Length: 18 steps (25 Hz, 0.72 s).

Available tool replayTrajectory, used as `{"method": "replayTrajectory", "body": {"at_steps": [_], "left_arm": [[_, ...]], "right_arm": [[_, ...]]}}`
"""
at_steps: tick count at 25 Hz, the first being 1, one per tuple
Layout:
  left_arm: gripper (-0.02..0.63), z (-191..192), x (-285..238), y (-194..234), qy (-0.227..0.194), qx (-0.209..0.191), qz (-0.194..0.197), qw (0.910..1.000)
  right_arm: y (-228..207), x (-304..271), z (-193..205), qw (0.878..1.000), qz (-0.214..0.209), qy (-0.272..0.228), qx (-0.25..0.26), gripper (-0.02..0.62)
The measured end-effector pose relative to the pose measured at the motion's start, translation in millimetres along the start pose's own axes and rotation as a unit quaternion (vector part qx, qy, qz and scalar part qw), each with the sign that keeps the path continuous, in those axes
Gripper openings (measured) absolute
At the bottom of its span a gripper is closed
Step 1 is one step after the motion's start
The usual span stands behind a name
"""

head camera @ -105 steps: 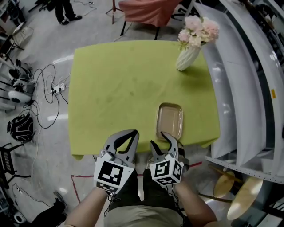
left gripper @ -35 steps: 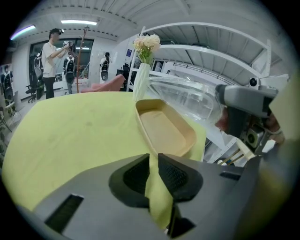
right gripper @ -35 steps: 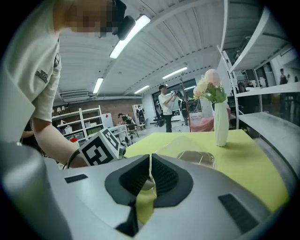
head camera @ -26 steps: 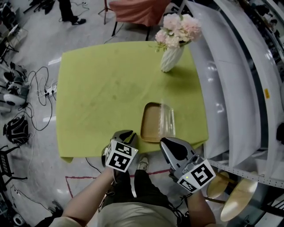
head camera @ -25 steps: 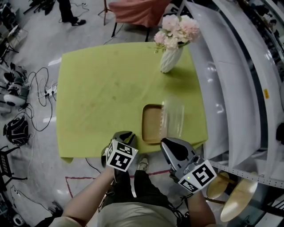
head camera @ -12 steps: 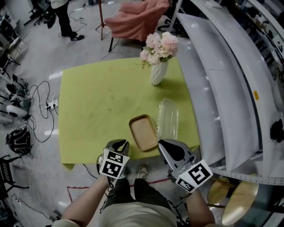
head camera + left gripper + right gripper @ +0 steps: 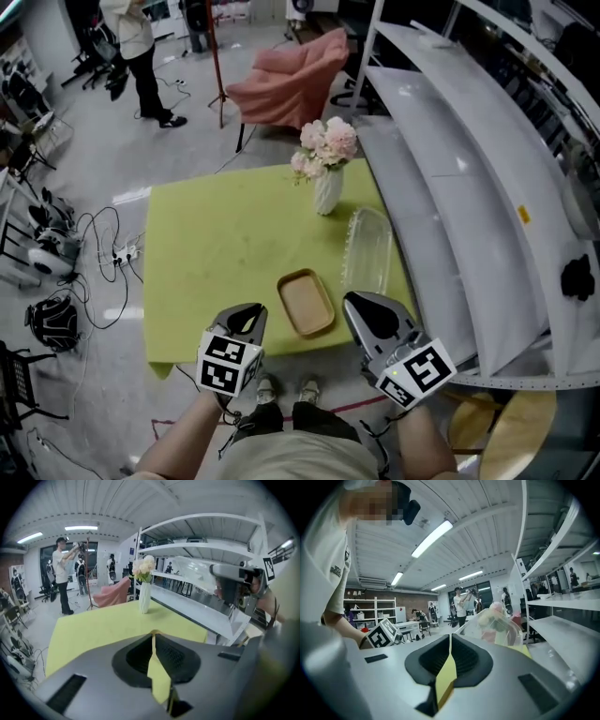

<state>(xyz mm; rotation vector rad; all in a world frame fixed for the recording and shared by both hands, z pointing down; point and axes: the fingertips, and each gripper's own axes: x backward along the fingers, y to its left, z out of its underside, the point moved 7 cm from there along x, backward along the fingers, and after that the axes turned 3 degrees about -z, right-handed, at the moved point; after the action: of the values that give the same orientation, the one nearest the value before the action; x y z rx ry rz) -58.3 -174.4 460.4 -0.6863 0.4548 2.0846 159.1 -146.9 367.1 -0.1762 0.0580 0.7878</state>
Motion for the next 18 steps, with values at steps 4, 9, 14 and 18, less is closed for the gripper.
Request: {"method": "replayTrajectory", "body": {"at_steps": [4,9,14,18], "left_arm": [[0.028,-37.0,30.0,-1.8,-0.047,-0.033,-0.014,0.9982],[0.015,-80.4,74.6,-4.0,-0.131,-0.042,-0.022,0.9902],[0.009,-115.0,119.9,-6.1,-0.199,-0.057,-0.034,0.9777],[0.008,-140.5,155.2,-7.2,-0.245,-0.074,-0.045,0.9656]], "right_arm": [[9.7,3.3,-27.2,1.000,0.002,-0.030,0.008,0.021],[26.8,6.3,-58.0,0.998,0.008,-0.038,0.044,0.021],[45.7,17.1,-88.7,0.996,0.013,-0.059,0.069,0.021],[57.9,27.7,-113.5,0.993,0.022,-0.073,0.090,0.021]]}}
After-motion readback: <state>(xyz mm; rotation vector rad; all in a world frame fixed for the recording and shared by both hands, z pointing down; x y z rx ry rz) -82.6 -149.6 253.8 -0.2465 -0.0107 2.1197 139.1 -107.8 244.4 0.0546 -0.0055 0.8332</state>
